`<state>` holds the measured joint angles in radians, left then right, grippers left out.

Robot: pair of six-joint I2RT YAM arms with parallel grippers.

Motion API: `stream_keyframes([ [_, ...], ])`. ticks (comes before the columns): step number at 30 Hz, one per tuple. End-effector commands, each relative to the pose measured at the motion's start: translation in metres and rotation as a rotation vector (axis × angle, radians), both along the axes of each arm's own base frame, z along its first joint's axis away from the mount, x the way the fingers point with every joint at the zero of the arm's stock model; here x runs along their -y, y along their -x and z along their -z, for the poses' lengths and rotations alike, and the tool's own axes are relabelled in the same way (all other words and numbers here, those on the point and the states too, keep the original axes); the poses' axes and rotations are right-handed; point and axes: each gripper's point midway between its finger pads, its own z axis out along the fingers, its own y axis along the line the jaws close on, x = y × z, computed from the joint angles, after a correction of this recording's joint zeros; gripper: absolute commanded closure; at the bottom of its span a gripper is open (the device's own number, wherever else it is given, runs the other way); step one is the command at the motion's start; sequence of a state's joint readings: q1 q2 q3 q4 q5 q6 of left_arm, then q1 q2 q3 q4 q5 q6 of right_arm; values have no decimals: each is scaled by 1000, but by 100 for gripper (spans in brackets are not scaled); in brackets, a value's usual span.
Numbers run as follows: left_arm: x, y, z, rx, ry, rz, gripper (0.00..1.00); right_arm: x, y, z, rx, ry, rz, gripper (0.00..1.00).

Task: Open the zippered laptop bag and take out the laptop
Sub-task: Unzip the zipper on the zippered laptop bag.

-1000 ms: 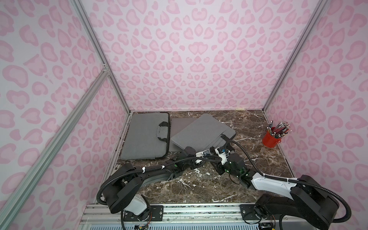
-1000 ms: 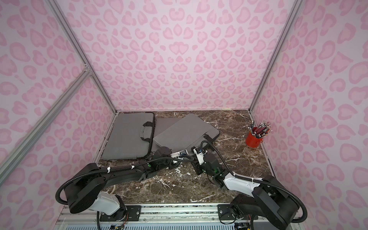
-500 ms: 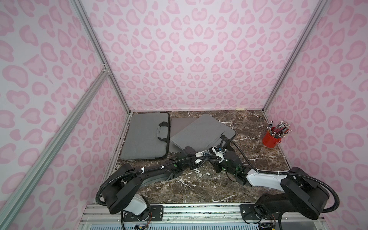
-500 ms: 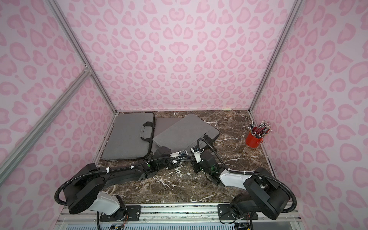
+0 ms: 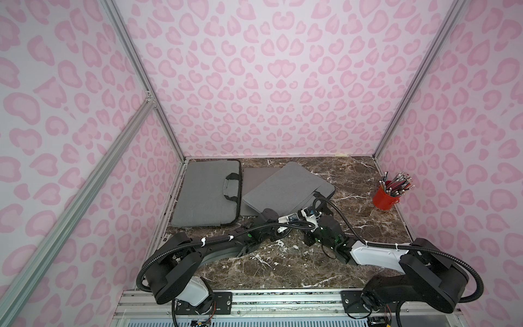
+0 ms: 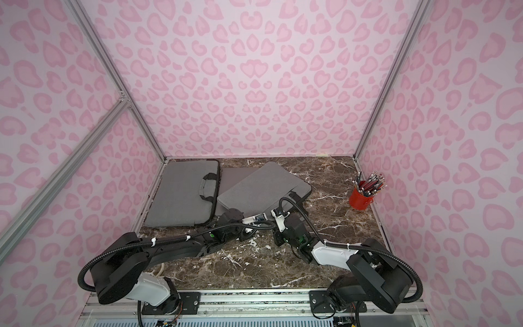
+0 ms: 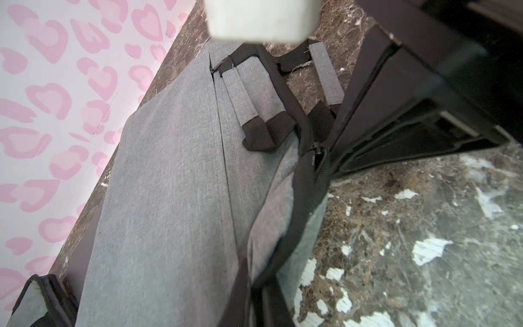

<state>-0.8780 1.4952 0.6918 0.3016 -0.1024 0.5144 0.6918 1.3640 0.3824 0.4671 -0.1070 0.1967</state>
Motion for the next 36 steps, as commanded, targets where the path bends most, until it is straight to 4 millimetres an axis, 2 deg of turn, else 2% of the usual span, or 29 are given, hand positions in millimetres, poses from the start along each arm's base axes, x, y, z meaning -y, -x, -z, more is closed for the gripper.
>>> stream_keyframes([
  [1,-1,-11,-10,45,32,-49,99,15,-2,3,4,38,68,100],
  [6,-9,-17,-12,59,35,-76,99,30,1,2,3,55,131,100],
  [22,-42,-22,-22,77,33,-127,99,63,-20,12,5,177,358,100],
  [30,-66,-33,-24,89,22,-194,99,79,-30,1,55,237,466,100],
  [36,-76,-40,-28,91,38,-230,99,94,-35,1,62,267,568,100],
])
